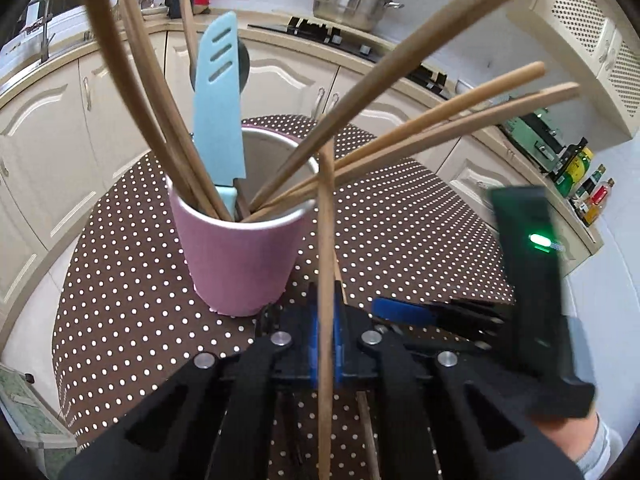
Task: Organize utensils
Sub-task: 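Lower both grippers to the table and grasp a chopstick with each, then carry both held chopsticks up over the pink cup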
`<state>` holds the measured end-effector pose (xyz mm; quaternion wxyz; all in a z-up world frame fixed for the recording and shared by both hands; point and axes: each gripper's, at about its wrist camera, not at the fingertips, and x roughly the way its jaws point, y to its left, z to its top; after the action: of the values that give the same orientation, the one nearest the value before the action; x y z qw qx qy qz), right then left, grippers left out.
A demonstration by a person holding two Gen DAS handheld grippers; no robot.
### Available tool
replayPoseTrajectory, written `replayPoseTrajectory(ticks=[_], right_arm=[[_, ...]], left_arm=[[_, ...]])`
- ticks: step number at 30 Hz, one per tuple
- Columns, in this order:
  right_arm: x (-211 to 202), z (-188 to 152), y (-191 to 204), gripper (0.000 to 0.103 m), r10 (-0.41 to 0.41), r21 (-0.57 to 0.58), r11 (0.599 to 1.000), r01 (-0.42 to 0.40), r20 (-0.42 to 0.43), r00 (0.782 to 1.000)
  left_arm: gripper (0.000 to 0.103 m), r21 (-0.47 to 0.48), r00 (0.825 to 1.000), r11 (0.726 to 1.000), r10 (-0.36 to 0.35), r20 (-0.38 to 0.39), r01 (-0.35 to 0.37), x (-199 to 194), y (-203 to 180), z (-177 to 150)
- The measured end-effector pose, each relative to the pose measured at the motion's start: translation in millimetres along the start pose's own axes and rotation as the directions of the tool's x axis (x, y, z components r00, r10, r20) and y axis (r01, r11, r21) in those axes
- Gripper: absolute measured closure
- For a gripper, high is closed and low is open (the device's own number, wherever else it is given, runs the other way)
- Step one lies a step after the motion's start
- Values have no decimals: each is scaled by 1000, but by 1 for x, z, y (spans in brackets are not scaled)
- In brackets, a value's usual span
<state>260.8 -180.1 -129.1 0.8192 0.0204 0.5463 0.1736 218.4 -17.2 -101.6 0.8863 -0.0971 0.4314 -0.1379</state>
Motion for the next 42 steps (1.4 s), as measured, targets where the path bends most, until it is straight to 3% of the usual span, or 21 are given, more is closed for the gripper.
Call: replayPoseTrajectory(ticks=[2,4,5,9,14,19,21,23,26,30,32,35,38,42], right_arm=[[4,5,5,72,-19,-13,1000,19,-13,1000],[9,9,14,89,-53,-38,998,52,-25,998],[12,11,19,93,-56,-45,997,55,-30,998],[15,12,23,97,-37,-31,999,36,-26,999],[-20,-5,1,97,11,26,1000,-13,71,997],[-68,-23,-15,97,86,61,993,-103,234,968],[-89,-29,-21,97,117,65,988,-143,305,945],[-113,-37,-26,97,142,63,981,-181,394,908],[-146,-49,-24,97,163,53,974,-220,507,846],[-185,-61,-16,97,183,10,969,-246,637,749],[-205,-76,-9,97,193,-20,970,-244,675,712],[-227,-79,12,97,213,-78,970,-229,727,653],[-236,-81,33,97,204,-116,976,-183,770,604],[-232,-68,49,97,187,-138,982,-130,813,551]], left_arm=[[98,8,1000,1000,5,11,-5,-6,-1,-2],[98,22,1000,1000,5,24,-5,-17,3,-4],[98,24,1000,1000,2,27,-3,-19,2,-5],[98,34,999,999,-26,38,24,-30,-1,-8],[98,83,995,994,-80,60,75,-52,-7,-17],[98,141,981,982,-144,133,125,-83,-16,-28],[98,169,972,977,-160,174,131,-95,-21,-32],[98,222,957,967,-176,232,124,-111,-28,-39],[98,249,930,960,-204,307,129,-131,-32,-46],[98,265,887,956,-229,401,127,-154,-29,-51],[98,262,862,958,-231,451,120,-164,-27,-50],[98,211,799,974,-195,569,87,-178,-21,-42],[98,170,751,982,-169,638,78,-185,-17,-32],[98,133,701,991,-119,703,35,-186,-16,-21]])
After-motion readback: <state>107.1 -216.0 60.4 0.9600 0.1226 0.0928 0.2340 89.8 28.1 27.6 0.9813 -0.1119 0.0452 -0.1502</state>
